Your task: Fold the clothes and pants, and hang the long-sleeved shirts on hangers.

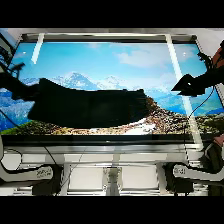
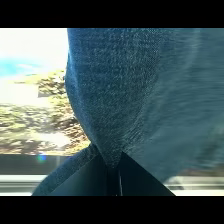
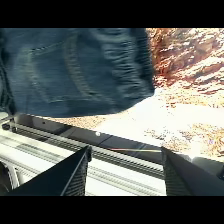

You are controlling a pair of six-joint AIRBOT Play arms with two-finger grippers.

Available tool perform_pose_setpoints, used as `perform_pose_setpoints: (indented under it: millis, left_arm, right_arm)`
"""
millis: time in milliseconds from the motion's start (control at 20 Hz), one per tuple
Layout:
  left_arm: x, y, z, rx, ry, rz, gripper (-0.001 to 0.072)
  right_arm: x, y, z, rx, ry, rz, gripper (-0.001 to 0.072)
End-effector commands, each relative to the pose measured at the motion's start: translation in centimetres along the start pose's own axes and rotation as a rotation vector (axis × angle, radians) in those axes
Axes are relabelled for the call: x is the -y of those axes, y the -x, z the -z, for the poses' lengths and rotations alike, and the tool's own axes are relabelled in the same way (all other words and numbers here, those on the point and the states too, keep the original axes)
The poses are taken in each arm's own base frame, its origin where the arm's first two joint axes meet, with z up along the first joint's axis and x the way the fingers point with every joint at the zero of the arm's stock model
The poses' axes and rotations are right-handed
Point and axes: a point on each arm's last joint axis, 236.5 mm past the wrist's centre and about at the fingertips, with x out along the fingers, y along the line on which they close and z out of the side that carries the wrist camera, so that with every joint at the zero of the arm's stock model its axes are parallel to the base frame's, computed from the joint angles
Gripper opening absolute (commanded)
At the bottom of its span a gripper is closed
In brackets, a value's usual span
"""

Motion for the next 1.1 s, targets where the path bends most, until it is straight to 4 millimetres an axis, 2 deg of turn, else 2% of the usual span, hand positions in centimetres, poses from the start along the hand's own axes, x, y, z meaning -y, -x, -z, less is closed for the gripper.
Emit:
perform_pose_setpoints:
  millis: [0,150,300,550,750,900,1050]
  left_arm:
    - [2.2,6.4,-0.3,0.076,-0.021,-0.022,0.002]
    - [6.9,9.1,-1.5,0.156,-0.108,-0.004,0.002]
    - [13.0,8.9,-1.1,0.16,-0.217,0.035,0.002]
    - [22.7,5.1,1.5,0.089,-0.373,0.097,0.002]
    - [30.0,1.2,3.7,0.058,-0.468,0.145,0.002]
    - [36.4,-1.2,6.0,0.036,-0.528,0.274,0.002]
    - [41.5,-3.0,7.4,0.029,-0.54,0.405,0.002]
  right_arm:
    - [0.1,0.0,-0.7,0.029,0.004,0.005,0.0479]
    - [0.2,0.0,-1.1,0.047,0.004,0.008,0.0479]
    - [0.1,0.0,-1.1,0.047,0.018,0.008,0.0479]
    - [0.1,0.0,-1.1,0.047,0.025,0.009,0.0479]
    - [0.1,0.0,-1.1,0.048,0.026,0.009,0.0479]
    - [0.1,0.0,-1.1,0.047,0.026,0.009,0.0479]
    - [0.1,0.0,-1.1,0.047,0.026,0.009,0.0479]
